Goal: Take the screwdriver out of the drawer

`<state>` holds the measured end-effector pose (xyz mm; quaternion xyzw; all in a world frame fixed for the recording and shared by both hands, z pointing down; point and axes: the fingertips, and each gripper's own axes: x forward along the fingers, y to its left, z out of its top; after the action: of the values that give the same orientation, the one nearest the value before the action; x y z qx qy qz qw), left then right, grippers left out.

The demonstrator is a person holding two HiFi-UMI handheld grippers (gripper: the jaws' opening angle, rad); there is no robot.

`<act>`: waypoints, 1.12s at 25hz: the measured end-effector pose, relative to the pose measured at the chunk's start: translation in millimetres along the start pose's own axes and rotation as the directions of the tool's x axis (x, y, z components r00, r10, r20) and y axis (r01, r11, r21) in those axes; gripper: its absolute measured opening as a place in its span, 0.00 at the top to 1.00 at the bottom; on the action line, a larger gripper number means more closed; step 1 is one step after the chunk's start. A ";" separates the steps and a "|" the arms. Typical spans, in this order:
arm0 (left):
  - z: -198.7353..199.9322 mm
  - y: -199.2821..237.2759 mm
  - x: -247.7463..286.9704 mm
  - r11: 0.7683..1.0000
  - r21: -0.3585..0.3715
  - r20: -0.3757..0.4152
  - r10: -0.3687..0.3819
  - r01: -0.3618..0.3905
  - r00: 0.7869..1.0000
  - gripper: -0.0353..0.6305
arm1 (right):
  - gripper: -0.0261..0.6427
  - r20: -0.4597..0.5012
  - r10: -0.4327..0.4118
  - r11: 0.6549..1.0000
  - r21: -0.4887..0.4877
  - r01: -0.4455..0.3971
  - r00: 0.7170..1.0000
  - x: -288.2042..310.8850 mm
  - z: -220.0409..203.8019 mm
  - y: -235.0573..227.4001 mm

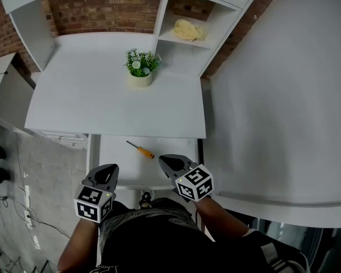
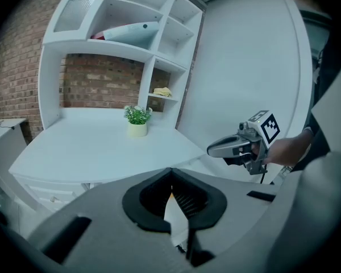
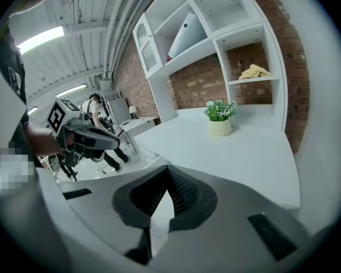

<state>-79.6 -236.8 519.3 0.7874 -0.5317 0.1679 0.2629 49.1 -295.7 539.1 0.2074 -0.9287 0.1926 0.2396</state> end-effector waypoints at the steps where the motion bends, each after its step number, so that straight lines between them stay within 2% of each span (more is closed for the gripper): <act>1: -0.4 1.3 3.0 1.000 -0.008 -0.003 0.008 -0.008 1.000 0.92 | 0.95 -0.004 0.007 1.000 -0.002 -0.007 1.000 3.5 -1.0 -3.7; 5: -1.9 7.5 9.2 0.998 -0.041 -0.012 0.038 -0.039 0.999 0.92 | 0.95 -0.024 0.015 1.000 -0.002 -0.015 1.000 17.2 -6.1 -15.5; 11: -7.8 14.8 13.7 0.997 -0.058 -0.030 0.052 -0.053 0.998 0.92 | 0.95 -0.112 0.007 0.999 -0.035 -0.011 0.994 44.2 -28.6 -27.4; 22: -22.7 46.9 31.0 0.997 -0.083 -0.075 -0.008 0.002 0.997 0.92 | 0.95 -0.245 -0.084 0.994 -0.085 0.065 0.966 102.3 -66.3 -46.3; 28: -26.7 66.2 36.7 0.994 -0.104 -0.092 -0.039 0.029 0.995 0.92 | 0.95 -0.315 -0.106 0.987 -0.152 0.060 0.943 135.8 -82.8 -46.1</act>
<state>-126.6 -268.1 576.3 0.7732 -0.5131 0.1726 0.3303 -7.2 -336.4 689.4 0.1948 -0.8787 0.1478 0.4100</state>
